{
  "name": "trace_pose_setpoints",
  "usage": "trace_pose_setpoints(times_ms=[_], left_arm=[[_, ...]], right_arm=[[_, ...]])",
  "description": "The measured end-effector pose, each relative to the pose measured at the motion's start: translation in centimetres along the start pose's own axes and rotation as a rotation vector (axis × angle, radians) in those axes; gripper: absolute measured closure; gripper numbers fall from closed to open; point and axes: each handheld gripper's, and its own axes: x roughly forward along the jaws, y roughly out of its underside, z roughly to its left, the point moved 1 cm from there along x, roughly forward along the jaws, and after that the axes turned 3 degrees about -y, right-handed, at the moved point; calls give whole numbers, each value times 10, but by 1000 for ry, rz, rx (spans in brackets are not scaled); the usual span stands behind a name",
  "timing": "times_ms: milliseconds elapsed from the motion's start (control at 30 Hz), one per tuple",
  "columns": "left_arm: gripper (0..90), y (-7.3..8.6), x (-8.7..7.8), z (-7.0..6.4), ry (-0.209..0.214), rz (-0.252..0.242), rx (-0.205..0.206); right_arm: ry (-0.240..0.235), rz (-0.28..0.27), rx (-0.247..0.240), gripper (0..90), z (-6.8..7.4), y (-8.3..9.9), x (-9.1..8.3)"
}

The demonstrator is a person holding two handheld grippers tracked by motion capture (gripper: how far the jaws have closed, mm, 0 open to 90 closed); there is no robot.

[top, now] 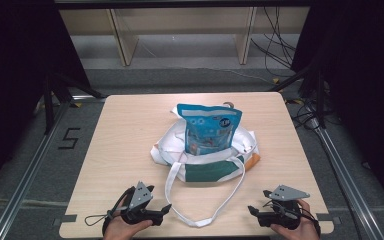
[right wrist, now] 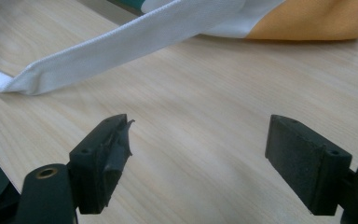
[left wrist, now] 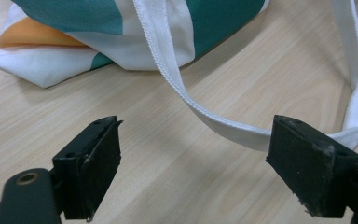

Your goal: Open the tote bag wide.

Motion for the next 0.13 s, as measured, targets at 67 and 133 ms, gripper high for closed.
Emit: trace_pose_setpoints(times_ms=[67,133], left_arm=[[162,0,0,0,-3,-1,0],[162,-1,0,0,-4,-13,1]], right_arm=[[0,-8,12,229,-1,0,-1],[1,-6,34,228,-2,0,-2]])
